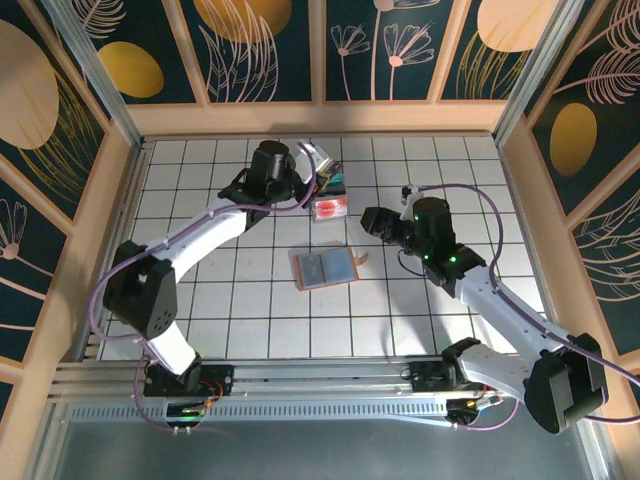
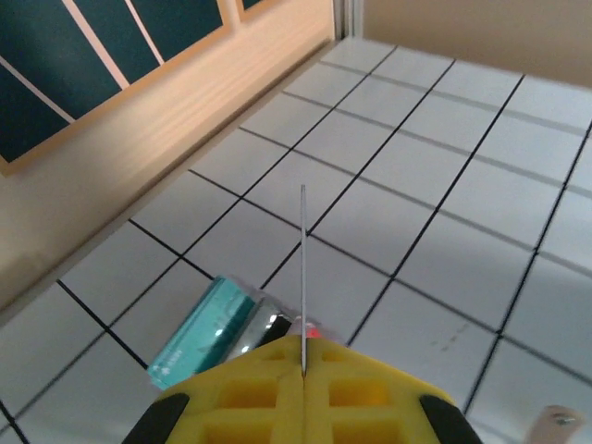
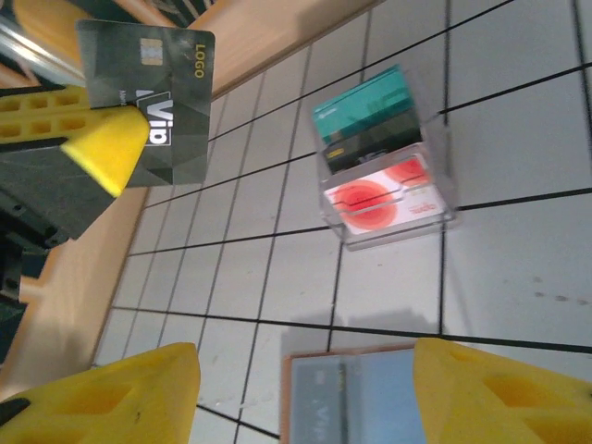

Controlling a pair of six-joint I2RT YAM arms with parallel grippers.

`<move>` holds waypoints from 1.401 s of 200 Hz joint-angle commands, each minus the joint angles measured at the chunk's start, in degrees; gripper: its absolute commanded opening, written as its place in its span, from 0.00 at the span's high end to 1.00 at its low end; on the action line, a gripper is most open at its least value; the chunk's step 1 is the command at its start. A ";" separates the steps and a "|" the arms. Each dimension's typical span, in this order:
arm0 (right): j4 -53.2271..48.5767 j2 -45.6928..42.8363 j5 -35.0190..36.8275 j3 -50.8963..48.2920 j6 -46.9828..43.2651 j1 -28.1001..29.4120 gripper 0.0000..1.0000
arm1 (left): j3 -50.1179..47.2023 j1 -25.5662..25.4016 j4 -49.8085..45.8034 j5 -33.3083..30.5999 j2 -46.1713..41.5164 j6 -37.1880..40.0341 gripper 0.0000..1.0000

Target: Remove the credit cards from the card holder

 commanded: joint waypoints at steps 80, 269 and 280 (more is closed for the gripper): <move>-6.93 -2.65 9.71 2.10 0.10 -0.17 0.36 | 14.60 0.80 -13.89 -1.59 15.78 24.44 1.00; -12.80 -6.55 12.96 2.61 0.66 -0.48 0.36 | 24.74 1.69 -18.81 -5.16 27.15 33.83 1.00; -12.84 -6.47 13.07 2.64 0.66 -0.43 0.36 | 24.58 1.79 -18.90 -4.94 27.14 34.05 1.00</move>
